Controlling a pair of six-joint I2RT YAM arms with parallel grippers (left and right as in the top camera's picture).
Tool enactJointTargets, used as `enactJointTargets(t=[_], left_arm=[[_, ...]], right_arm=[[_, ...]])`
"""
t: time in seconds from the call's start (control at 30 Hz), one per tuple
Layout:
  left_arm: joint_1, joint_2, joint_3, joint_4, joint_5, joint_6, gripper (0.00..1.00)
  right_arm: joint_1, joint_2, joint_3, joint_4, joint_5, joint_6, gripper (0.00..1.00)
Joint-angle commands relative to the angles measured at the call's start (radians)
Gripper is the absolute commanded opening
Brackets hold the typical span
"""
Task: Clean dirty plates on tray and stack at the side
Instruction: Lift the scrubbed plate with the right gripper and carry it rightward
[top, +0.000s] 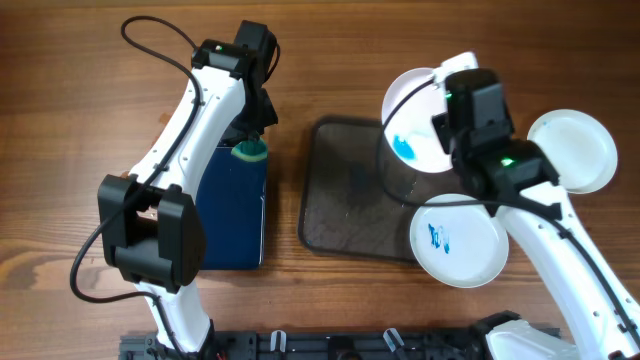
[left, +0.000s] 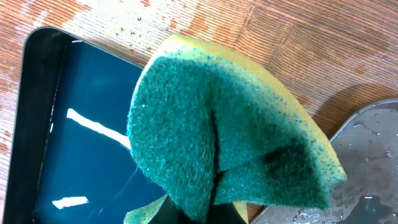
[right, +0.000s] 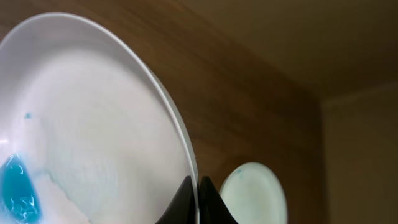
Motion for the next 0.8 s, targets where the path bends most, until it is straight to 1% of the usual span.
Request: enactJointTargets(t=[0.0, 0.07, 0.17, 0.27, 0.37, 0.4, 0.43, 0.47, 0.5, 0.53, 0.57, 0.6, 0.63, 0.67, 0.7, 0.73, 0.77], left_arm=[[0.008, -0.01, -0.005, 0.004, 0.005, -0.017, 0.04], [0.008, -0.01, -0.005, 0.004, 0.005, -0.017, 0.04], [0.008, -0.01, -0.005, 0.003, 0.005, -0.017, 0.04], [0.008, -0.01, -0.005, 0.003, 0.005, -0.017, 0.04], [0.008, -0.01, -0.005, 0.003, 0.005, -0.017, 0.04], [0.008, -0.01, -0.005, 0.004, 0.005, -0.017, 0.04], [0.008, -0.01, -0.005, 0.003, 0.005, -0.017, 0.04], [0.008, -0.01, -0.005, 0.003, 0.005, -0.017, 0.04], [0.008, -0.01, -0.005, 0.003, 0.005, -0.017, 0.04], [0.008, -0.01, -0.005, 0.001, 0.005, -0.017, 0.04], [0.008, -0.01, -0.005, 0.001, 0.005, -0.017, 0.04], [0.008, -0.01, -0.005, 0.001, 0.005, -0.017, 0.04], [0.008, -0.01, -0.005, 0.0, 0.005, -0.017, 0.04], [0.008, -0.01, -0.006, -0.004, 0.005, -0.018, 0.04], [0.008, -0.01, -0.006, -0.005, 0.005, -0.017, 0.04], [0.008, -0.01, -0.005, -0.004, 0.005, -0.017, 0.04], [0.008, -0.01, -0.005, -0.004, 0.005, -0.018, 0.04]], right_arm=[[0.109, 0.007, 0.017, 0.016, 0.188, -0.239, 0.05], [0.179, 0.007, 0.017, 0.019, 0.285, -0.315, 0.05], [0.211, 0.007, 0.017, 0.026, 0.361, -0.339, 0.05], [0.227, 0.007, 0.017, 0.085, 0.487, -0.418, 0.05], [0.262, 0.007, 0.016, 0.189, 0.606, -0.533, 0.05], [0.274, 0.007, 0.016, 0.217, 0.612, -0.52, 0.04], [0.281, 0.007, 0.016, 0.21, 0.565, -0.441, 0.05], [0.281, 0.008, 0.016, 0.132, 0.432, -0.334, 0.05], [0.287, 0.009, 0.016, 0.087, 0.398, -0.265, 0.04], [0.288, 0.009, 0.016, 0.084, 0.352, -0.214, 0.04], [0.285, 0.009, 0.016, 0.075, 0.209, -0.168, 0.04], [0.28, 0.023, 0.016, 0.063, 0.19, -0.124, 0.05], [0.28, 0.034, 0.016, 0.064, 0.272, -0.095, 0.05], [0.28, 0.055, 0.016, 0.068, 0.403, -0.087, 0.05], [0.277, 0.093, 0.016, 0.073, 0.624, -0.145, 0.04], [0.273, 0.106, 0.016, 0.103, 0.615, -0.138, 0.04], [0.272, 0.106, 0.017, 0.112, 0.504, -0.095, 0.04]])
